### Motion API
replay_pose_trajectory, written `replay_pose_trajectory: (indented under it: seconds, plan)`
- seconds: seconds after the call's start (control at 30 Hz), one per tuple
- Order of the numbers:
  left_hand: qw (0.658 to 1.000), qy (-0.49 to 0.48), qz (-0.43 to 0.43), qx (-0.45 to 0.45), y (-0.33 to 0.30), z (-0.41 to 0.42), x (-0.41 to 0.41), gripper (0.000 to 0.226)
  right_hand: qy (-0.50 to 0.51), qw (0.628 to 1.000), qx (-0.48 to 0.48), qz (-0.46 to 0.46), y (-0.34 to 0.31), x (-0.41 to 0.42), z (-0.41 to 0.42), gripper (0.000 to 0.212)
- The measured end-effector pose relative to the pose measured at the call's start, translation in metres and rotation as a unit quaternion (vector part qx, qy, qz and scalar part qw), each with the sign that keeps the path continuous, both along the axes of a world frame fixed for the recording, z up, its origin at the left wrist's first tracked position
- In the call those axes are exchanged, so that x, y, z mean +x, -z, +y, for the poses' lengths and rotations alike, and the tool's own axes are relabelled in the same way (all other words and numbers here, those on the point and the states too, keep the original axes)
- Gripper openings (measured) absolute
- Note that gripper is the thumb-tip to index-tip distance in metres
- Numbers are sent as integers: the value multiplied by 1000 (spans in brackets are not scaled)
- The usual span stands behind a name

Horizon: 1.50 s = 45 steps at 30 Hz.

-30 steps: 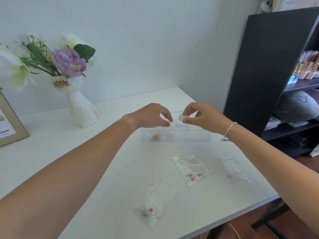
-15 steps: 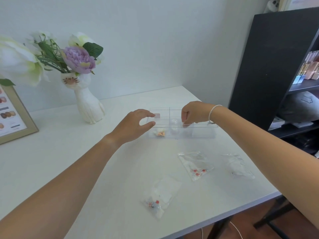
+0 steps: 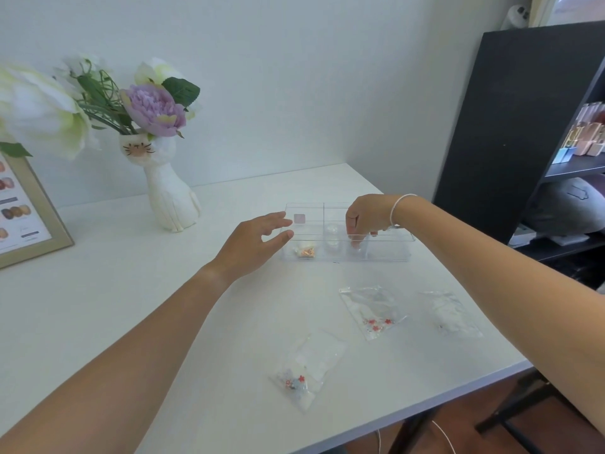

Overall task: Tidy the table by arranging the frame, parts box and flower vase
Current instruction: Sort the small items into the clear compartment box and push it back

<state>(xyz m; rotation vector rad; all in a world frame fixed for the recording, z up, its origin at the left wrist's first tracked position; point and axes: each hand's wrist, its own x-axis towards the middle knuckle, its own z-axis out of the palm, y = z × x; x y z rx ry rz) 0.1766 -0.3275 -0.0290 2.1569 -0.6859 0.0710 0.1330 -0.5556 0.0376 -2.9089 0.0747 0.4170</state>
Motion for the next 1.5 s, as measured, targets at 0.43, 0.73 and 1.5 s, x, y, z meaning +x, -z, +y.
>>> replay_pose_trajectory:
  seconds: [0.43, 0.73, 1.5]
  plan:
    - [999, -12, -25, -21, -2, 2, -10, 24, -20, 949, 193, -250, -3, -67, -11, 2]
    - [997, 52, -47, -35, -6, 6, -62, 17, -34, 976, 156, -146, 32, -100, -1, 18]
    - [961, 189, 89, 183, -11, 10, -110, 22, -3, 982, 158, -103, 43, -101, -1, 28]
